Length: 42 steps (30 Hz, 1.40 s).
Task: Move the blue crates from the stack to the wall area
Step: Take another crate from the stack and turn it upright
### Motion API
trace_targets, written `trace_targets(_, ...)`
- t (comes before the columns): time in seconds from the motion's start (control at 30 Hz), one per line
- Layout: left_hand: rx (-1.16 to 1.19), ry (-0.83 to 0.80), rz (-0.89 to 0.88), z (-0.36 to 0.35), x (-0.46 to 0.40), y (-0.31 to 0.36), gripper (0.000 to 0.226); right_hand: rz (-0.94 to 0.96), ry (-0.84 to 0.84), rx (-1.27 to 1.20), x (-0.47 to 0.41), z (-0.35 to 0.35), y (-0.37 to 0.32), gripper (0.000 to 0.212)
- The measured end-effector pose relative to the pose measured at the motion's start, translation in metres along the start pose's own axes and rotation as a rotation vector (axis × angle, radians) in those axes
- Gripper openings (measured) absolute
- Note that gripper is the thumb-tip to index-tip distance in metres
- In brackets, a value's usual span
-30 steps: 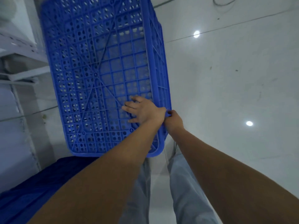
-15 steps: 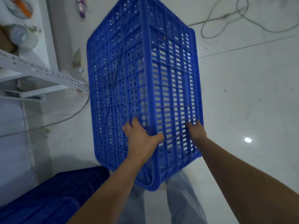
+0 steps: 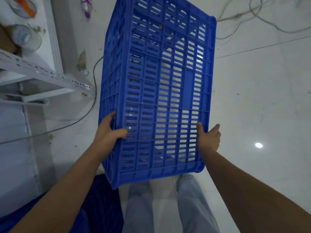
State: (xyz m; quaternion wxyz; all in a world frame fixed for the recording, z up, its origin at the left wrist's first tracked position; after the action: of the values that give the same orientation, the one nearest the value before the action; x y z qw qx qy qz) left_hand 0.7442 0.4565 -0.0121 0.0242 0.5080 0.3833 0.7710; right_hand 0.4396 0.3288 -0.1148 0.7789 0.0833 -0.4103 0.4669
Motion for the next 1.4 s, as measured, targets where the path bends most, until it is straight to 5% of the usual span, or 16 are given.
trace_targets(0.13, 0.104, -0.016, -0.012, 0.024, -0.012, 0.004, 0.065, -0.102, -0.243, -0.246, 0.003, -0.022, -0.007, 0.110)
trace_targets(0.27, 0.208, 0.032, 0.040, 0.040, -0.024, 0.000, 0.039, 0.023, -0.200, -0.234, 0.008, -0.018, -0.033, 0.064)
trace_targets(0.43, 0.281, 0.036, 0.153, 0.043, -0.036, -0.018, 0.027, 0.070, -0.062, -0.104, 0.016, -0.004, -0.048, 0.088)
trace_targets(0.5, 0.280, 0.024, 0.182, 0.039, -0.039, -0.028, 0.025, 0.093, -0.023, -0.056, 0.015, 0.006, -0.050, 0.095)
trace_targets(0.83, 0.322, -0.138, 0.288, -0.031, -0.051, -0.066, 0.063, 0.060, 0.086, 0.007, 0.001, 0.063, -0.022, 0.057)
trace_targets(1.0, 0.320, -0.172, 0.269, -0.051, -0.062, -0.058, 0.041, 0.019, 0.074, -0.070, -0.001, 0.073, -0.014, 0.048)
trace_targets(1.13, 0.247, -0.162, 0.261, -0.069, -0.070, -0.054, 0.044, -0.013, 0.076, -0.070, -0.003, 0.087, -0.013, 0.042)
trace_targets(1.2, 0.221, -0.182, 0.269, -0.085, -0.070, -0.051, 0.047, -0.032, 0.094, -0.064, -0.009, 0.102, -0.013, 0.052)
trace_targets(1.33, 0.198, -0.239, 0.277, -0.123, -0.063, -0.047, 0.048, -0.050, 0.090, -0.067, -0.039, 0.132, -0.001, 0.127)
trace_targets(1.4, 0.210, -0.267, 0.275, -0.139, -0.061, -0.045, 0.048, -0.054, 0.070, -0.075, -0.049, 0.145, 0.001, 0.138)
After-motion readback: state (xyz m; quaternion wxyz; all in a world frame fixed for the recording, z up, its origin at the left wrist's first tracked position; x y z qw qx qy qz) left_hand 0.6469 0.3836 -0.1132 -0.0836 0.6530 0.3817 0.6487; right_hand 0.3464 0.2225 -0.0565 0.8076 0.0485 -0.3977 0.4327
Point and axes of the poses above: each hand's wrist, its own x-axis away from the middle knuckle, its own z-axis out of the back of the hand, y = z × x, the point moved 8 cm from there along -x, towards the middle knuckle, and after that the axes turned 10 degrees about x, right-handed, at the moved point
